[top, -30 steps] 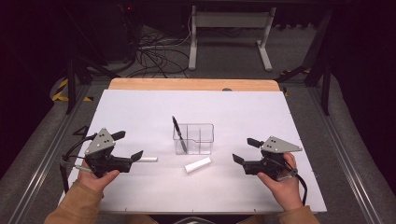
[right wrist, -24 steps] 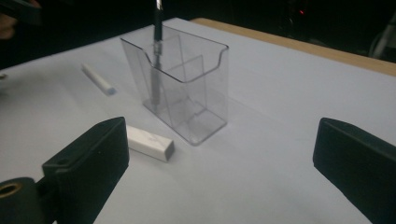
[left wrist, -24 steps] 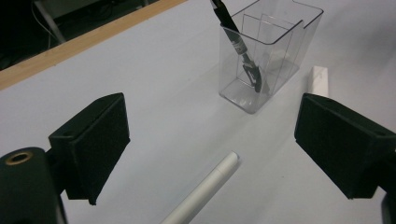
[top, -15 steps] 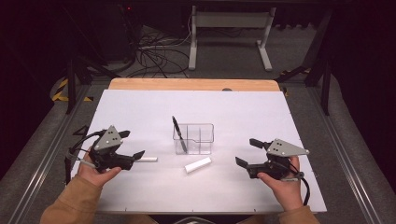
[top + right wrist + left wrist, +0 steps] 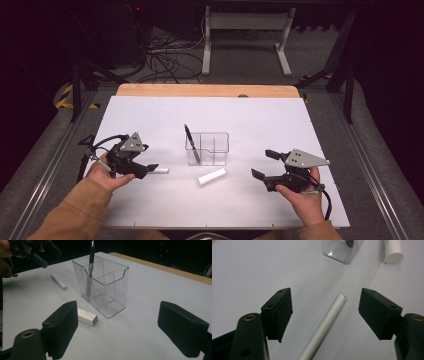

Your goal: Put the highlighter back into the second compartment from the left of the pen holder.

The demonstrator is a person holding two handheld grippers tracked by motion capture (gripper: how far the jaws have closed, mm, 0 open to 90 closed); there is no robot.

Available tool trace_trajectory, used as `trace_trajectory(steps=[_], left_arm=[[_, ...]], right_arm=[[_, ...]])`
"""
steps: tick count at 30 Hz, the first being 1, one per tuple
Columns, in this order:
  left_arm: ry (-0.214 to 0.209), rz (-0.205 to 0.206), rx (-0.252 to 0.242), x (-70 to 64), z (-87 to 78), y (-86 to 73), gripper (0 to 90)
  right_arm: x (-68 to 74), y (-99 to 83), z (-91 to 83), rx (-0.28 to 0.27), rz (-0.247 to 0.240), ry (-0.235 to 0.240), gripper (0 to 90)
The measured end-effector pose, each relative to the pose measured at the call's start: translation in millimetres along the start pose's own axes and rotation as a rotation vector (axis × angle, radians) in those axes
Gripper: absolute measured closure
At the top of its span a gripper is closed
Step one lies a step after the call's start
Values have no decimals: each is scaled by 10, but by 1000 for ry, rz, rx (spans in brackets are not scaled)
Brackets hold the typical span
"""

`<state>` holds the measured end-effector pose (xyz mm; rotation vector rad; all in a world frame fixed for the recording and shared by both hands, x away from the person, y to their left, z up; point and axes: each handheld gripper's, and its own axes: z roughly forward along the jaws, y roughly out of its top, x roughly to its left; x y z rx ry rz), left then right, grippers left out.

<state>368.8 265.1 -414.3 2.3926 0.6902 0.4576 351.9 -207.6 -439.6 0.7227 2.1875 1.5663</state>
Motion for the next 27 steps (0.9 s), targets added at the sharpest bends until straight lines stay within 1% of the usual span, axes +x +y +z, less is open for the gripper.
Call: trace_trajectory(steps=[2,7,11,13,16,20,21,22,27], left_arm=[[-21,11,31,25,14,11,285],[-50,27,64,75,65,11,306],[-57,43,77,104,83,2,318],[-62,60,71,123,77,2,320],[-67,74,72,132,67,4,328],[-51,110,103,117,77,18,342],[-63,112,111,120,81,22,346],[-60,113,114,120,86,23,349],[-83,139,128,130,129,12,410]], right_arm=[[1,-3,9,3,0,2,172],[3,-7,17,12,-1,1,172],[-5,-9,18,13,1,4,172],[-4,-10,19,15,5,2,172],[-4,-12,23,16,8,4,172],[-6,-15,28,23,9,5,172],[-5,-15,29,24,9,4,172],[-4,-16,30,24,8,4,172],[-2,-14,26,22,8,5,174]])
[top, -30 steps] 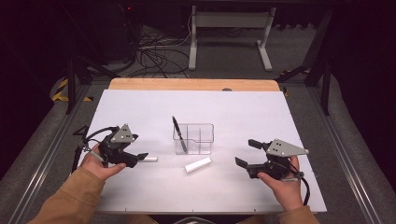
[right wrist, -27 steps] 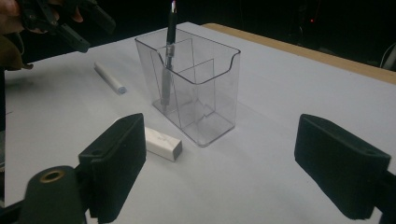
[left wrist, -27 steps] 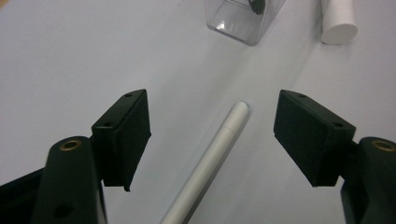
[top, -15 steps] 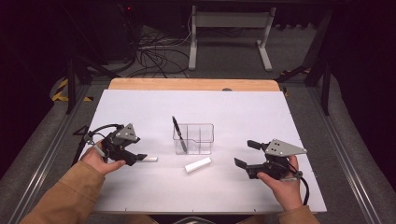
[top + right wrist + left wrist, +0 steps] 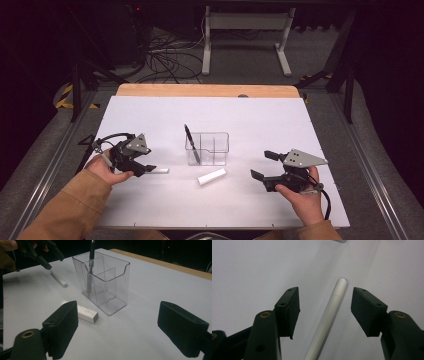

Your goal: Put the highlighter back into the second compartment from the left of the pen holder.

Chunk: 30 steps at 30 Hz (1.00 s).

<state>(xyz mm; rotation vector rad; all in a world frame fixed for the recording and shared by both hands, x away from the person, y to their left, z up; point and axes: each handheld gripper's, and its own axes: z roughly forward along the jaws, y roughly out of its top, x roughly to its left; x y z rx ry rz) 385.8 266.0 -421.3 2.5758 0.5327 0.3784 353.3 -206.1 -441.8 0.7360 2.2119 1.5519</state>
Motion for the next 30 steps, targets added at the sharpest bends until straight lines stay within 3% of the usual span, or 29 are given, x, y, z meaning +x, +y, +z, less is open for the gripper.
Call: trace_trajectory(steps=[9,18,30], left_arm=[[-28,94,26,8,102,-25,451],[-79,97,87,38,209,-37,534],[-77,170,171,54,304,-9,618]], right_arm=[[-1,-2,5,4,-1,5,175],[-2,-5,13,8,0,14,175],[0,-14,28,21,-1,13,175]])
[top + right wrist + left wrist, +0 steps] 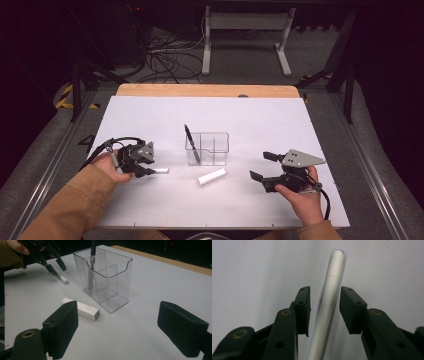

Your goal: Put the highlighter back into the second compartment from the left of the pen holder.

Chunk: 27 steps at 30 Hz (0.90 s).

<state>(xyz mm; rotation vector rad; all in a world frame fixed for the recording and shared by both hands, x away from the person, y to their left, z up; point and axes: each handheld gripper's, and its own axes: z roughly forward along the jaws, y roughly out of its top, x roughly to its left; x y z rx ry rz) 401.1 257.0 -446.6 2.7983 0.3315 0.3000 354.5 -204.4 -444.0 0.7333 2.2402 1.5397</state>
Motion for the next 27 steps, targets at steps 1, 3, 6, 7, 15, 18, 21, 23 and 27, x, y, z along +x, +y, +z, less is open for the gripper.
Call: trace_trajectory(steps=[1,3,6,7,15,18,21,23,27], left_arm=[[0,2,8,-1,7,2,623],[-2,15,22,-2,24,10,639],[-16,25,37,-10,43,22,668],[-20,37,46,-8,45,28,678],[-27,83,93,-6,98,43,747],[-35,92,100,-8,99,49,774],[-15,127,120,-36,98,78,782],[-13,132,124,-45,101,84,783],[-17,143,134,-46,84,96,785]], right_arm=[[0,0,0,0,0,0,175],[2,0,1,-1,2,1,175],[1,-1,0,0,3,1,175],[0,-1,1,0,3,2,174],[0,-5,6,3,4,7,175],[0,-6,8,6,7,8,174],[1,-8,13,6,7,11,174],[0,-8,13,6,7,11,174],[-4,-10,13,7,9,12,174]])
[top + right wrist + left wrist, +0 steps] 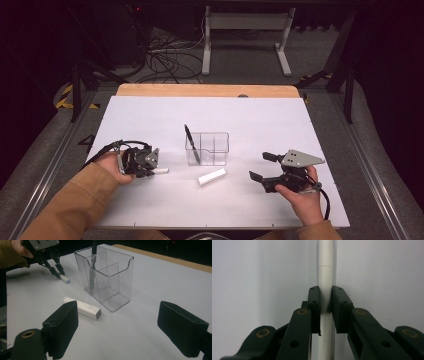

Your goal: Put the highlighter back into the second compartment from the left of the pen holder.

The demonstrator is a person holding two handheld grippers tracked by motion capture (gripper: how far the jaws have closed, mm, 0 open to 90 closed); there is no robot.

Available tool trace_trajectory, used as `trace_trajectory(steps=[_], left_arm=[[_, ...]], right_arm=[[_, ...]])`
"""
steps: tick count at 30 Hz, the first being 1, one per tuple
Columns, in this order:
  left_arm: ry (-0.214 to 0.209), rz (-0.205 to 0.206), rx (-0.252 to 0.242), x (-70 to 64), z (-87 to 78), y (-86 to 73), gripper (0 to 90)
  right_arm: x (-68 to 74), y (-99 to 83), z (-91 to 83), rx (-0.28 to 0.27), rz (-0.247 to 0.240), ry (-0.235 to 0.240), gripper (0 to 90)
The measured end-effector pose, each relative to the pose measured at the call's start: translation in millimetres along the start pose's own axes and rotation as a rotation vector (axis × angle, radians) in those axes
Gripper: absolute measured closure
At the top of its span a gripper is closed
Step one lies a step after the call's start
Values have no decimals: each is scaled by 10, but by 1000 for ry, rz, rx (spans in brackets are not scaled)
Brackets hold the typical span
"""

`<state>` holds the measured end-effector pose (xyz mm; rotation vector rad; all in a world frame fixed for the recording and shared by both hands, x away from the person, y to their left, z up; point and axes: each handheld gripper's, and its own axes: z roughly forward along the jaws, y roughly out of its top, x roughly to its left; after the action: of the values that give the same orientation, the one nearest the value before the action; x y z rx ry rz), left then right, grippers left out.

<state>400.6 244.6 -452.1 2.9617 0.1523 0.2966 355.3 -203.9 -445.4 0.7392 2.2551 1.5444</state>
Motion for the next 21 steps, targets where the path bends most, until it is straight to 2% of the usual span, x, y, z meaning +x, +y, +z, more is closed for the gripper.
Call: trace_trajectory(steps=[6,12,21], left_arm=[[9,-28,-47,4,-144,-14,785],[23,-56,-132,-10,-320,-46,786],[36,-57,-166,-40,-411,-9,786]], right_arm=[[-1,-2,3,0,2,-2,175],[-4,0,0,-4,3,-4,179],[-3,0,-2,-5,1,-8,178]])
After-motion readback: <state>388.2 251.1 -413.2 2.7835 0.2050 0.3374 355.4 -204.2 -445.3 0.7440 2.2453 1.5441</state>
